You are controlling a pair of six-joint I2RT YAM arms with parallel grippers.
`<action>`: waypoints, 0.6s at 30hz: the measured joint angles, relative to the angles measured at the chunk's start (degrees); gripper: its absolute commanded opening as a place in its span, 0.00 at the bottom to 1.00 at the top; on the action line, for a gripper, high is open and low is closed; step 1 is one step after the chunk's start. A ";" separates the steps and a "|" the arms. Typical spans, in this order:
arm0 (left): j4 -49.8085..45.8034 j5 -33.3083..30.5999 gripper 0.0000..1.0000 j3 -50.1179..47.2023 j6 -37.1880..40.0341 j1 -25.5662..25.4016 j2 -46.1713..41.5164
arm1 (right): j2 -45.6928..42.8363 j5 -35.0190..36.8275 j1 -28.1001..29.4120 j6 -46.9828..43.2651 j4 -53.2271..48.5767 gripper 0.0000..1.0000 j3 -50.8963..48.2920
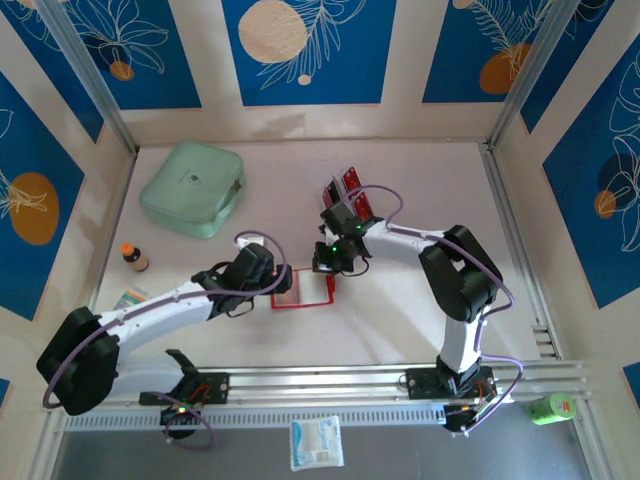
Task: Put the credit cards into the card holder
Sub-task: Flip over the card slot on the card holder.
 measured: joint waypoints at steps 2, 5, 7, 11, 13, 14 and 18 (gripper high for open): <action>0.61 0.28 1.00 0.17 -0.66 -0.74 0.98 | 0.00 -0.11 -0.35 -0.33 0.20 0.00 -0.04; 1.29 0.66 1.00 0.17 -1.46 -1.92 2.43 | 0.02 -0.31 -0.46 -0.87 0.37 0.00 -0.07; 1.92 0.70 1.00 0.17 -2.08 -2.67 3.45 | 0.11 -0.61 -0.50 -1.27 0.42 0.00 -0.07; 3.30 0.90 1.00 0.17 -2.84 -3.52 5.55 | 0.57 -1.03 -0.50 -1.70 0.39 0.00 -0.09; 3.91 1.07 1.00 0.13 -3.21 -3.67 6.05 | 0.74 -1.05 -0.50 -1.95 0.39 0.00 -0.11; 4.35 1.09 1.00 0.11 -3.45 -3.76 6.32 | 0.76 -1.05 -0.48 -2.10 0.39 0.00 -0.20; 5.77 1.33 1.00 -0.26 -3.48 -3.78 7.34 | 0.76 -1.05 -0.33 -2.12 0.33 0.00 -0.94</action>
